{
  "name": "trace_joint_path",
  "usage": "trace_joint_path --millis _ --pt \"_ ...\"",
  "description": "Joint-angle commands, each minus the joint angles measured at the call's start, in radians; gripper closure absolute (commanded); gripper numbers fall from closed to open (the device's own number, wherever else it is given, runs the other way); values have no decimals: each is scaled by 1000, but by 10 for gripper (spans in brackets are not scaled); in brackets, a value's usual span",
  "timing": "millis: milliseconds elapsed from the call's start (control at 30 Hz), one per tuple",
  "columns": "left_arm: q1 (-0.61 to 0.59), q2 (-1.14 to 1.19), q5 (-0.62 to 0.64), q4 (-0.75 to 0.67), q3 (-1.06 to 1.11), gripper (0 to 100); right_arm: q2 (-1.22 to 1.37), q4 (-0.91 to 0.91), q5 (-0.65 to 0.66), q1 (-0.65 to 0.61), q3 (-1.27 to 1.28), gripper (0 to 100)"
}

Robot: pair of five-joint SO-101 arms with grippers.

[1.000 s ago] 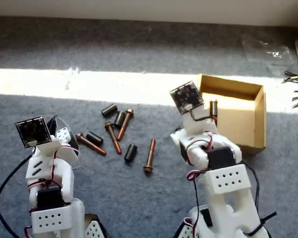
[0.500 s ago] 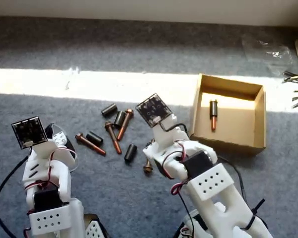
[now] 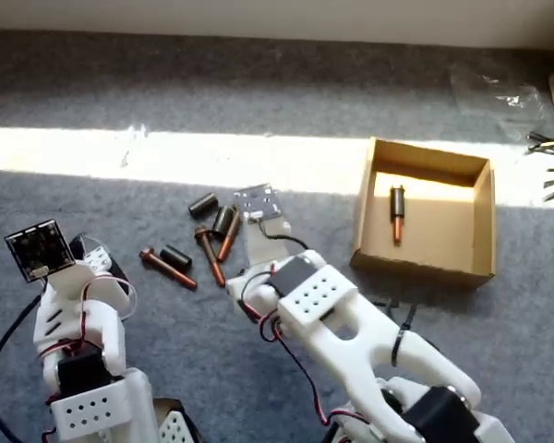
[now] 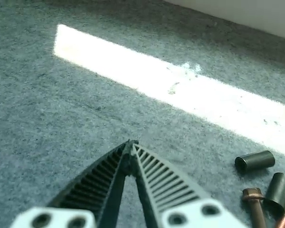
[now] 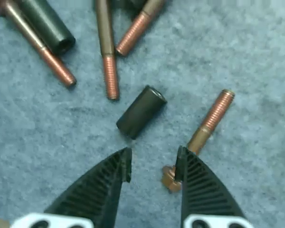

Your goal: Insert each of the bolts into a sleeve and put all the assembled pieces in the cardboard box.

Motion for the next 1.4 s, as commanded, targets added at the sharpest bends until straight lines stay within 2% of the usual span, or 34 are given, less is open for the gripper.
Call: trace_joint_path --millis 0,167,433,667,767,900,1100,1367 --pt "-42 -12 8 3 -59 995 81 -15 -100 -12 -131 857" --pt "-48 -12 8 3 -59 995 223 -15 -196 -8 -232 857" --pt "-48 -12 8 3 -58 995 394 -15 -198 -5 -349 857" --pt "-48 -12 8 3 -58 995 443 -13 -262 -5 -358 860" --pt "-48 -12 8 3 -58 995 447 -13 -245 -4 -355 861" --pt "-47 -12 8 3 -58 995 444 19 -170 -4 -358 865" --pt "-45 -12 6 3 -56 995 444 77 14 -2 -360 998" --pt "-44 -12 6 3 -56 995 443 77 285 85 -361 987"
